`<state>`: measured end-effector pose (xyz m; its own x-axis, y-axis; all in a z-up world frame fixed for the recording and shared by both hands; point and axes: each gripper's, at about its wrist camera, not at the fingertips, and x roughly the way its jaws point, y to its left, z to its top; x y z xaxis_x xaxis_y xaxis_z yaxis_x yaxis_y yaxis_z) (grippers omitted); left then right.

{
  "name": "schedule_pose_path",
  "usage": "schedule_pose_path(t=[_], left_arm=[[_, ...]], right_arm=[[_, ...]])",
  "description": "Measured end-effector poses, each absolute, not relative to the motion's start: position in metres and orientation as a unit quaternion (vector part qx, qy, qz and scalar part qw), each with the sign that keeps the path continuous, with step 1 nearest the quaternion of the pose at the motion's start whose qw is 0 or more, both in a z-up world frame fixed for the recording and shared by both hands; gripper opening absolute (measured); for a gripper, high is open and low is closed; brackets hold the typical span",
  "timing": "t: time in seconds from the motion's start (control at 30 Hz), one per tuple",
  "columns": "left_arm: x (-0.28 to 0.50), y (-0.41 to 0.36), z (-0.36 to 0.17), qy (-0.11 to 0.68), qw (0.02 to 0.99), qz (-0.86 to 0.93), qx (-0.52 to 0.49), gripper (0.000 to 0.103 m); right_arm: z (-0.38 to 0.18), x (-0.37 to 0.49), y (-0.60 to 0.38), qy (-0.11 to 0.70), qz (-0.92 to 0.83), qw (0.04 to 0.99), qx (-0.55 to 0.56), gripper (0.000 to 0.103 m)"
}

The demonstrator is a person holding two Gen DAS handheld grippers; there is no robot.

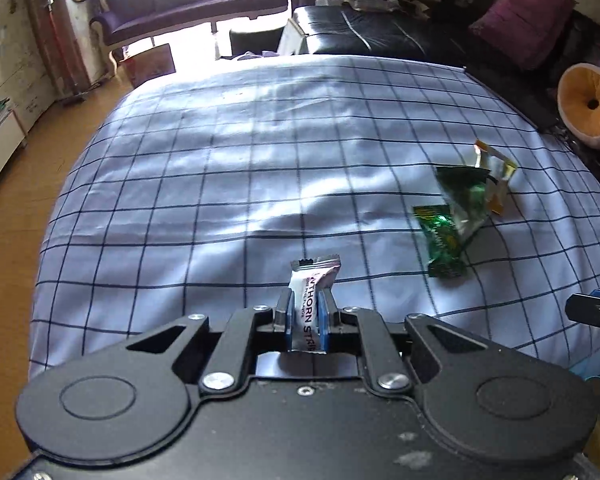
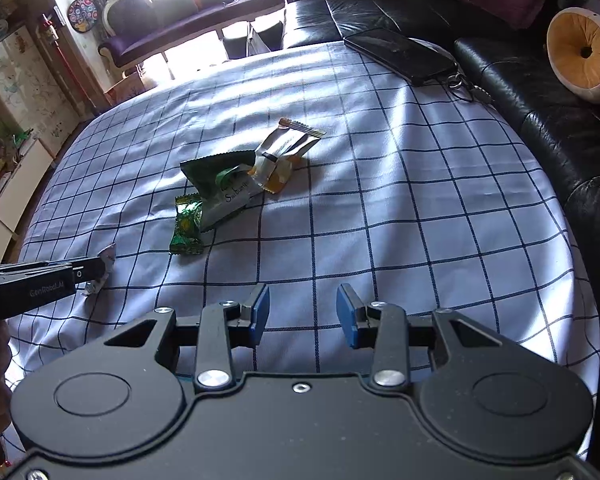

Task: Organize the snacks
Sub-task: 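Grasp the white hawthorn-strip packet with the left tool, then grasp the dark green packet with the right tool while the left carries the hawthorn packet toward the tray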

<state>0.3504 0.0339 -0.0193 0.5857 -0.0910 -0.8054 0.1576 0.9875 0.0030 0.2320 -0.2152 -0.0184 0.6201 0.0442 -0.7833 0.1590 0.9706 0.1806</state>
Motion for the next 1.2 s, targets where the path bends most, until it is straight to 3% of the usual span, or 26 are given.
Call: schedule_pose_path(t=[0.1, 0.2, 0.73, 0.8, 1.1, 1.2], left_arm=[[0.354, 0.047, -0.026, 0.462, 0.884, -0.065, 0.026, 0.026], [0.356, 0.049, -0.035, 0.469, 0.881, -0.063, 0.023, 0.030], [0.363, 0.047, -0.040, 0.473, 0.878, -0.074, 0.024, 0.029], [0.363, 0.048, -0.040, 0.473, 0.878, -0.073, 0.023, 0.029], [0.362, 0.046, -0.040, 0.471, 0.879, -0.070, 0.023, 0.029], [0.362, 0.047, -0.040, 0.473, 0.878, -0.070, 0.019, 0.029]], right_arm=[[-0.017, 0.238, -0.209, 0.430, -0.025, 0.895, 0.116, 0.048], [-0.015, 0.250, -0.201, 0.425, -0.015, 0.898, 0.114, 0.048], [-0.032, 0.335, -0.168, 0.409, -0.040, 0.907, 0.095, 0.049], [-0.036, 0.339, -0.168, 0.404, -0.039, 0.909, 0.097, 0.057], [-0.043, 0.346, -0.159, 0.399, -0.035, 0.911, 0.099, 0.057], [-0.043, 0.346, -0.156, 0.398, -0.034, 0.912, 0.098, 0.052]])
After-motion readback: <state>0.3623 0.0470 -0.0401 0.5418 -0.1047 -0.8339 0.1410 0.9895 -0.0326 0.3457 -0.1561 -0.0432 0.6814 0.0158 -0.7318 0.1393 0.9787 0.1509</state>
